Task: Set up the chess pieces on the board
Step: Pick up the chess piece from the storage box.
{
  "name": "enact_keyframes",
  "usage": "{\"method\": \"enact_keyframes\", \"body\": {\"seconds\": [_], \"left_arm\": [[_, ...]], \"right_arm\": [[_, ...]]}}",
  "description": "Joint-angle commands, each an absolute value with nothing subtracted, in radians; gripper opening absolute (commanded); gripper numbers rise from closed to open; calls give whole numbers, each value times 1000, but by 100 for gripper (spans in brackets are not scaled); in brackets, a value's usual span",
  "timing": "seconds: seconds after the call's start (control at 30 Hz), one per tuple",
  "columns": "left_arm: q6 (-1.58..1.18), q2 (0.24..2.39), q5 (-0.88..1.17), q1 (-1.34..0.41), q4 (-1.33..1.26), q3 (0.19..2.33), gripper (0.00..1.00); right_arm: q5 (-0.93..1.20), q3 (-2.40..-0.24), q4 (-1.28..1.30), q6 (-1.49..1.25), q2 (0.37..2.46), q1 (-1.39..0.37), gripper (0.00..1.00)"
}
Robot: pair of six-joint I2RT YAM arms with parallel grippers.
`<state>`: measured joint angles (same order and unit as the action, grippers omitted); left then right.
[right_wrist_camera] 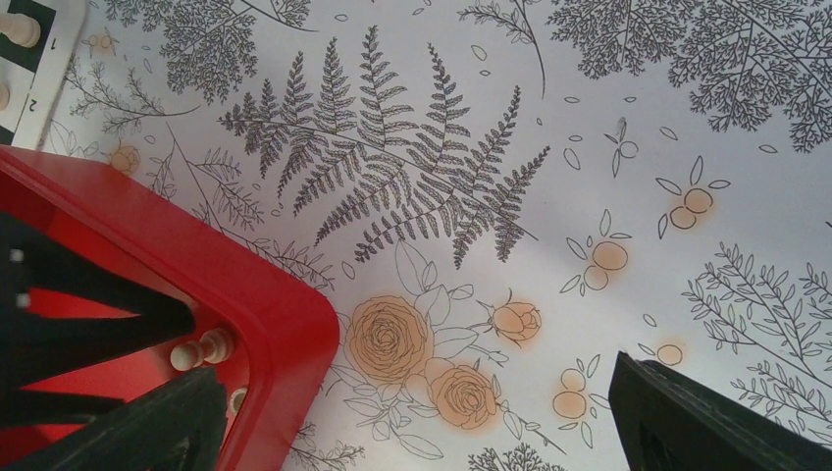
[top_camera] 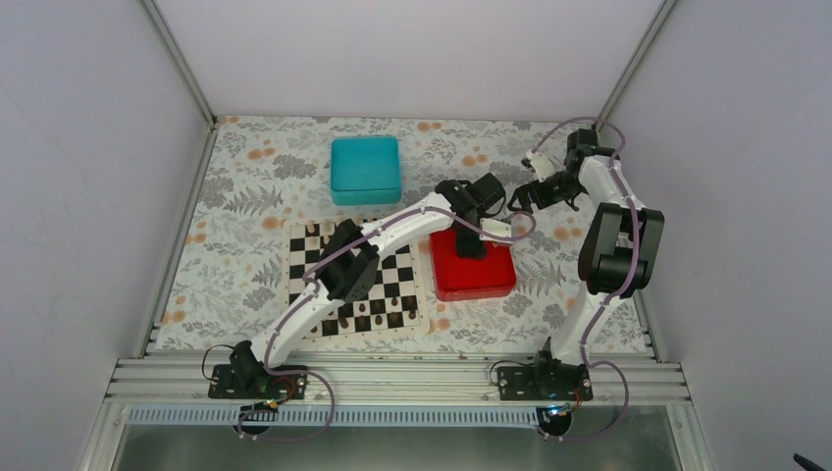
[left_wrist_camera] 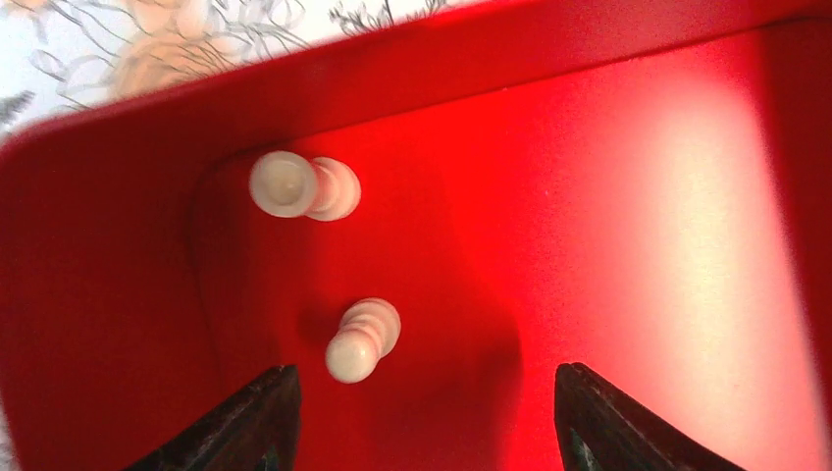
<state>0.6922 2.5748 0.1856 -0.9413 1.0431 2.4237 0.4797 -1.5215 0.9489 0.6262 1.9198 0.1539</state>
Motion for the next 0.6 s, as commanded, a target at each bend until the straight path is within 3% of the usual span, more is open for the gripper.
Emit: {"method": "enact_keyframes", "body": {"seconds": [0.0, 0.27, 0.57], "left_arm": [[693, 2598, 203, -952, 1009, 2449, 64], [679, 2610, 221, -950, 956, 2439, 61], [702, 2641, 253, -950, 1007, 2462, 35]], "right_arm": [[489, -1542, 934, 615, 1906, 164, 100], [487, -1537, 933, 619, 1909, 164, 100], [492, -1528, 928, 621, 1910, 163, 100]]}}
